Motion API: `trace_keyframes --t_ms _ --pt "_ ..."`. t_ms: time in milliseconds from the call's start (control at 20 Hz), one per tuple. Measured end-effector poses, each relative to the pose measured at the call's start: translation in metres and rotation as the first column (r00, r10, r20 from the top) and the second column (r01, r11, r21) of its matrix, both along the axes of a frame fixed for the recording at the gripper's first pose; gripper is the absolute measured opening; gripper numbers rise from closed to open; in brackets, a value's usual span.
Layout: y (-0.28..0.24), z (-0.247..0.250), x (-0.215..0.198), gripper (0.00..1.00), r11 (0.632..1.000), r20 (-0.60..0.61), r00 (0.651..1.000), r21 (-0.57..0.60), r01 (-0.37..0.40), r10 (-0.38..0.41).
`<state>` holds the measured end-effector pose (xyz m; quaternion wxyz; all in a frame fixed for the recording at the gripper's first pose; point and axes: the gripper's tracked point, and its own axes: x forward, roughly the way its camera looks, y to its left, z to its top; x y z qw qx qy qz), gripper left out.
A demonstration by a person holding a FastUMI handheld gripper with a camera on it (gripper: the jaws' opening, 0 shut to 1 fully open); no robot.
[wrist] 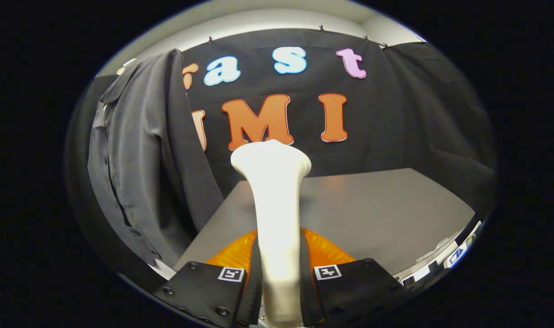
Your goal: Iron the clothes twice with a garment steamer, once on the left side and once on the right side.
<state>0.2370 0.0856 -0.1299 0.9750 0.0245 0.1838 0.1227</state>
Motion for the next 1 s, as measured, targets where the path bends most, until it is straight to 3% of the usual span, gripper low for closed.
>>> trace_keyframes --t_ms 200,450,750,1000 --pt "0.015 0.051 -0.045 0.42 0.998 0.133 0.991 0.055 0.007 -0.014" --pt "0.057 0.102 -0.12 0.41 0.993 0.241 0.97 0.111 -0.044 0.016" --pt "0.129 0.11 -0.175 0.41 0.982 0.324 0.943 0.138 -0.131 0.08" --pt "0.171 0.118 -0.188 0.41 0.987 0.396 0.916 0.108 -0.119 0.067"
